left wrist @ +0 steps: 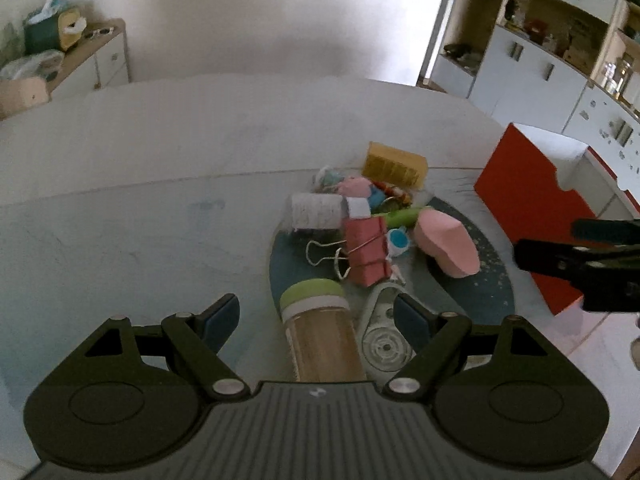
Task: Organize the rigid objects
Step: 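Withdraw both tools from the box back toward the item cluster, then grasp the green-lidded jar with the left tool while the right tool grasps the pink heart dish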
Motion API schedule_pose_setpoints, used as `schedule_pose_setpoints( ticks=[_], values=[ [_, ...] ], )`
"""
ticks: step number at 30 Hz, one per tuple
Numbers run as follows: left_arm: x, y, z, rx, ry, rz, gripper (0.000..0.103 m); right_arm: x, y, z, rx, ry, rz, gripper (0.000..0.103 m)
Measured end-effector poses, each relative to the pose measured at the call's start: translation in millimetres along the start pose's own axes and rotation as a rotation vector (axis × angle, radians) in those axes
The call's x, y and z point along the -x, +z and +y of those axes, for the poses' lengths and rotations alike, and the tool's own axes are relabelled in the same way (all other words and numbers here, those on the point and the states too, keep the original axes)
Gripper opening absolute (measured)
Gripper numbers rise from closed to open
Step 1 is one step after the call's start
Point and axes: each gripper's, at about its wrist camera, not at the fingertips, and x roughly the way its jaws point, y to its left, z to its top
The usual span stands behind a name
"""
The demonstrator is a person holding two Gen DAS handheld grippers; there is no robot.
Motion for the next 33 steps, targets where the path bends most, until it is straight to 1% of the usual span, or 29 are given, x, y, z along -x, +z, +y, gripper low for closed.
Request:
schedule_pose_setpoints(
  ticks=[4,7,13,18,24,27,29,33],
  values=[
    [-5.0,-2.5,1.9,0.014,-0.007,-0.004,0.084,-24.3,1.1,-3.7,-0.009,-0.006,0.033,0.095],
    [-8.3,-4.2,2.5,0.016,-0.002,0.002,0.084,-39.3,2.0,-3.5,-0.008,-0.002,0.047,0.095],
    [-18.9,-5.3,4.8,0.043,0.005,0.021,0.084,-64.0,2.6,-0.9,-0.002,-0.007,0.089,0.090],
    [-25.3,-3.8,6.1,0.055,-0.007,0.027,0.083,-78.2,2.7,-1.5,-0.004,-0.006,0.109,0.087],
    [-32.3,-7.5,7.0,0.077,-0.023,0.060,0.073,-89.1,2.0,-1.6,-0.016,-0.009,0.113,0.082],
    [-34.5,-9.4,8.7,0.090,-0.033,0.075,0.060,-92.9,1.7,0.4,-0.011,-0.005,0.118,0.079],
    [-35.4,-10.7,9.5,0.098,-0.032,0.082,0.058,-94.5,1.6,0.4,-0.014,-0.001,0.120,0.075],
    [-35.0,-11.1,9.0,0.096,-0.040,0.079,0.046,-96.6,1.8,3.1,-0.007,-0.001,0.119,0.066]
  ],
)
